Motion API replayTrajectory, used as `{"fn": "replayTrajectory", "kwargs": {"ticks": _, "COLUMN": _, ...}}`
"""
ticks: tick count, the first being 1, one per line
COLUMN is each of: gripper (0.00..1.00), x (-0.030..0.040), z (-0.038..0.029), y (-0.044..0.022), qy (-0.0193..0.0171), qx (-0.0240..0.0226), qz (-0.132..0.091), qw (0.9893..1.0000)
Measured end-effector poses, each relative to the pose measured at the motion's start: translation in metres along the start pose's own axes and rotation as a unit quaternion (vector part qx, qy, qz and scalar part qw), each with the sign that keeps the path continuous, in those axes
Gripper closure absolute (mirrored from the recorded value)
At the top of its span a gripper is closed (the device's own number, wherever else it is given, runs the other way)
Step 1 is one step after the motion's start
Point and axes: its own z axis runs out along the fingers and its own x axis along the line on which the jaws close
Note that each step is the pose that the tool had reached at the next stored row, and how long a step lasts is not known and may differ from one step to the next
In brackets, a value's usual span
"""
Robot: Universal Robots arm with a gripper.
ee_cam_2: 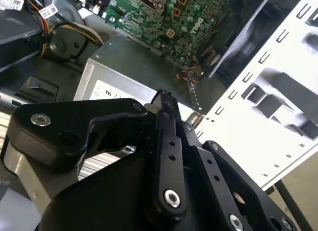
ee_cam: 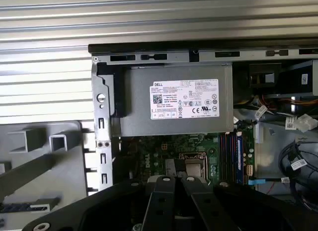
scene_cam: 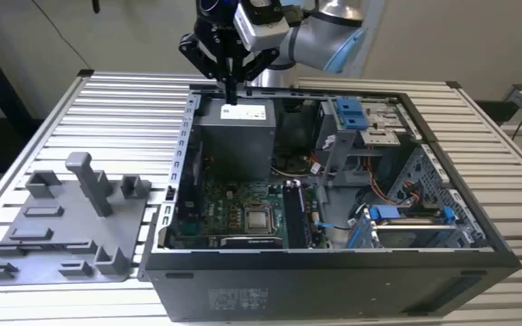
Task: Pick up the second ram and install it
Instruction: 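Reach for the second ram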
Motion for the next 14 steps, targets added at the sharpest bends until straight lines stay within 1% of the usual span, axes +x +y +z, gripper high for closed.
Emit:
{"fn": "replayTrajectory", "kwargs": {"ticks": 2, "gripper": 0.89, "x": 0.0002, "z": 0.0000, "y": 0.0000, "qy": 0.0002, "qx": 0.0000, "qz": 0.000, "qw": 1.0000}}
{"fn": "replayTrajectory", "kwargs": {"ticks": 5, "gripper": 0.89, "x": 0.0025, "z": -0.0001, "y": -0.0002, "qy": 0.0003, "qx": 0.0001, "qz": 0.000, "qw": 1.0000}}
{"fn": "replayTrajectory", "kwargs": {"ticks": 11, "gripper": 0.89, "x": 0.0102, "z": -0.0002, "y": -0.0007, "qy": 0.0004, "qx": 0.0000, "qz": 0.000, "qw": 1.0000}}
{"fn": "replayTrajectory", "kwargs": {"ticks": 14, "gripper": 0.89, "x": 0.0158, "z": -0.0004, "y": -0.0011, "qy": 0.0004, "qx": 0.0000, "qz": 0.000, "qw": 1.0000}}
